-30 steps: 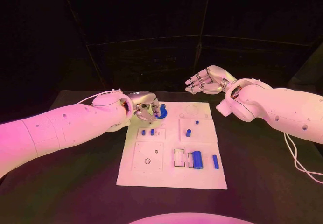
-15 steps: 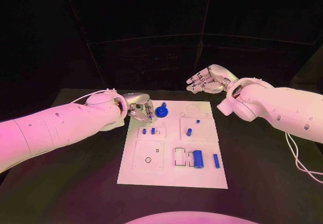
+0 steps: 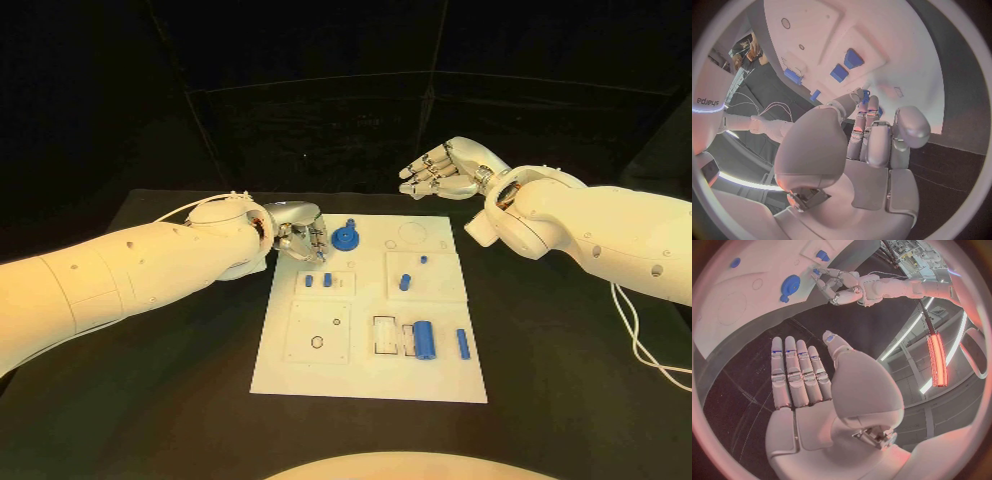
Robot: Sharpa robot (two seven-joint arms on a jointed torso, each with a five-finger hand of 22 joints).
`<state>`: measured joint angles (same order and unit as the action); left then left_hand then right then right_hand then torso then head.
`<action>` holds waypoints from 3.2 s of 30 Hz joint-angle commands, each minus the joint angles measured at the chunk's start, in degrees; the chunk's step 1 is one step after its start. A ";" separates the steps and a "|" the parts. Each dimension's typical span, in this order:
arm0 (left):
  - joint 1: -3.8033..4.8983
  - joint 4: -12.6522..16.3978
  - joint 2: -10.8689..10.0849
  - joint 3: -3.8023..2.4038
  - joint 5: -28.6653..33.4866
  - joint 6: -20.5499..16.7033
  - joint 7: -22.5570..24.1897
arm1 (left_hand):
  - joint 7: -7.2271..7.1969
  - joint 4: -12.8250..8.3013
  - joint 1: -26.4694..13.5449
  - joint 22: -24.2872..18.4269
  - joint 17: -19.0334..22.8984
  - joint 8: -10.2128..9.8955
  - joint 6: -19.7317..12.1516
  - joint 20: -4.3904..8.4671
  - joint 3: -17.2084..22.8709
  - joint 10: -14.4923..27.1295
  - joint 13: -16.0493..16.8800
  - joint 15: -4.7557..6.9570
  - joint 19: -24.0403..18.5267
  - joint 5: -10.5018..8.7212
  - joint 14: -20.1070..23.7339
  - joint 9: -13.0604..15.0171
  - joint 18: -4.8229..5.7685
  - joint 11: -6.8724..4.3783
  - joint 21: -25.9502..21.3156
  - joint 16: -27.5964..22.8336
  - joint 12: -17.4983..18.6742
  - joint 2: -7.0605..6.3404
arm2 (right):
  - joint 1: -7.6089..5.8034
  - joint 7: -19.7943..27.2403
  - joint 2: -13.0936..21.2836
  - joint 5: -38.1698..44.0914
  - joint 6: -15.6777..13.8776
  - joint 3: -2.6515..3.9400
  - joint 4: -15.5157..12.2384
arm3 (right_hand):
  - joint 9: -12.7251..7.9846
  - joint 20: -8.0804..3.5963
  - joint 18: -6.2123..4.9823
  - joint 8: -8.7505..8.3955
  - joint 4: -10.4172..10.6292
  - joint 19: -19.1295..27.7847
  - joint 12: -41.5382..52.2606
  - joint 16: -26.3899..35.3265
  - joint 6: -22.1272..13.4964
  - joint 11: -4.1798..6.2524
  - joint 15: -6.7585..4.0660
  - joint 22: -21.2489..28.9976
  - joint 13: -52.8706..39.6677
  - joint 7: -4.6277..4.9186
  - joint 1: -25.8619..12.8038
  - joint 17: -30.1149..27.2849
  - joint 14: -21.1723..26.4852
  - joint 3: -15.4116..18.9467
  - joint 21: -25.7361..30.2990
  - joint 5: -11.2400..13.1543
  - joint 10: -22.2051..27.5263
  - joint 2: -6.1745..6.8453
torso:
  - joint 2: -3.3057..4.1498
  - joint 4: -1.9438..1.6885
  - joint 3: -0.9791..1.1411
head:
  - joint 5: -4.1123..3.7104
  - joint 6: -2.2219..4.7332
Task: Assemble the parts on the task board
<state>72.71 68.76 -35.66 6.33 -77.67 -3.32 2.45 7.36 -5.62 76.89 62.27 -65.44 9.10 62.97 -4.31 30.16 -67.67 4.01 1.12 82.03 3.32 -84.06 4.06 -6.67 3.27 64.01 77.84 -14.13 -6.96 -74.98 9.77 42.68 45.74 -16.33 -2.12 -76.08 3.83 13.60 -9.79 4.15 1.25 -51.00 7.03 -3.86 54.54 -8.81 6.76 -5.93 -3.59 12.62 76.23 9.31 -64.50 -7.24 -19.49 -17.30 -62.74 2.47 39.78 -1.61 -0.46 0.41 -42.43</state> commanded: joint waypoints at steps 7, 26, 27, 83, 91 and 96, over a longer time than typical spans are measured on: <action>-0.22 -0.27 0.55 0.03 0.34 0.17 -0.10 | -0.10 0.06 -0.70 -0.03 0.15 -0.25 0.45 -0.01 -0.24 -0.32 0.05 0.27 -0.21 -0.07 -1.48 -0.07 0.59 0.06 0.07 -0.24 0.36 0.05 | -0.12 0.48 -0.05 -0.24 0.34 0.04 -0.13 | -0.09 -0.09 -0.69 -0.21 -0.09 -0.31 -0.33 0.34 -0.17 -0.46 0.34 0.05 0.06 0.09 -0.45 -0.05 -0.05 -0.17 0.16 0.20 0.07 0.20 | -0.01 -0.08 0.01 | -0.07 -0.12; -0.29 -0.38 1.17 0.09 0.34 1.16 -0.24 | -0.24 -0.02 -0.86 0.13 0.29 -0.26 0.83 0.02 -0.44 -0.87 0.17 0.37 -0.27 -0.10 -1.46 0.01 0.58 -0.08 0.15 -0.25 0.52 0.01 | -0.12 0.26 -0.14 -0.24 0.47 0.04 -0.07 | -0.07 -0.06 -0.70 -0.16 -0.20 -0.41 -0.34 0.31 -0.14 -0.49 0.37 0.17 0.04 0.16 -0.51 -0.23 -0.03 -0.23 0.35 0.20 0.05 0.17 | -0.03 -0.02 0.02 | -0.13 -0.22; -0.29 -0.40 1.18 0.10 0.32 1.29 -0.44 | -0.22 -0.03 -0.96 0.09 0.36 -0.35 0.78 0.02 -0.53 -0.82 0.16 0.36 -0.31 -0.11 -1.44 -0.01 0.57 -0.07 0.10 -0.27 0.64 -0.08 | -0.12 0.25 -0.12 -0.24 0.47 0.04 -0.07 | -0.07 -0.06 -0.70 -0.16 -0.20 -0.41 -0.34 0.31 -0.14 -0.49 0.37 0.17 0.04 0.16 -0.51 -0.23 -0.03 -0.23 0.35 0.20 0.05 0.17 | -0.02 -0.03 0.02 | -0.12 -0.22; -0.31 0.66 -0.21 0.36 0.01 -0.20 -1.66 | 0.32 -0.49 -2.59 -1.16 2.27 -5.55 -5.86 -0.95 -3.98 5.18 -0.22 -0.84 -1.52 -0.09 -1.02 -0.48 0.19 1.54 -1.92 -0.69 4.59 -2.26 | -0.12 -1.27 0.02 0.67 1.05 0.03 0.53 | -0.06 0.28 -0.64 -0.13 -1.34 -0.27 -0.77 0.37 -0.39 -0.72 0.78 1.08 0.05 0.18 -0.56 -1.71 1.28 -0.43 1.90 0.64 0.75 0.43 | -0.04 -0.08 0.00 | -0.08 -0.21; -0.32 0.86 -1.24 0.34 0.07 -2.69 -0.99 | 0.01 -0.80 -1.97 -3.58 3.19 -5.52 -8.71 -1.55 -5.32 8.79 -0.27 -1.49 -2.44 -0.05 -0.82 -0.38 -0.33 2.37 -4.62 -1.01 5.69 -1.92 | -0.11 -3.00 0.11 5.20 2.52 0.03 1.03 | 0.01 -0.20 -0.85 0.30 -3.45 -2.31 -1.04 -0.92 0.61 -0.15 0.05 1.25 0.03 -0.85 0.54 -2.62 -0.80 -1.03 1.97 1.74 1.33 0.69 | -0.02 -0.04 -0.02 | -0.05 -0.17; -0.32 1.12 -2.09 0.32 2.62 -5.55 0.81 | 0.09 -0.88 -1.71 -4.87 3.56 -5.48 -9.11 -1.70 -5.87 9.72 -0.26 -1.63 -2.86 -0.03 -0.73 -0.35 -0.62 2.55 -6.01 -1.14 5.80 -1.73 | -0.08 -4.80 0.35 12.49 4.27 0.02 1.48 | 0.06 -2.68 -0.84 0.77 -5.30 -7.62 0.13 -2.98 2.84 1.46 -2.22 0.11 0.03 -2.14 1.30 -2.21 -7.29 -2.58 -0.68 2.26 -1.26 0.74 | -0.08 -0.03 -0.04 | -0.13 0.02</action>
<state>72.33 69.70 -37.56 6.70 -77.18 -5.37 1.46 7.56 -6.48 74.64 57.49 -61.92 3.61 54.34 -5.94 24.52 -58.24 3.78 -0.13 79.56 3.34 -84.06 3.64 -6.67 5.74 58.18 76.94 -8.64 -8.75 -74.97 6.84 42.94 51.53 -14.26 -2.13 -74.69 3.83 11.33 -9.79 4.72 -3.61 -57.84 6.90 -6.54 56.85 -7.44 4.89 -5.62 -3.61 10.55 77.16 6.92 -70.76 -9.72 -19.71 -15.33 -63.30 3.22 39.73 -1.68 -0.47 0.32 -42.48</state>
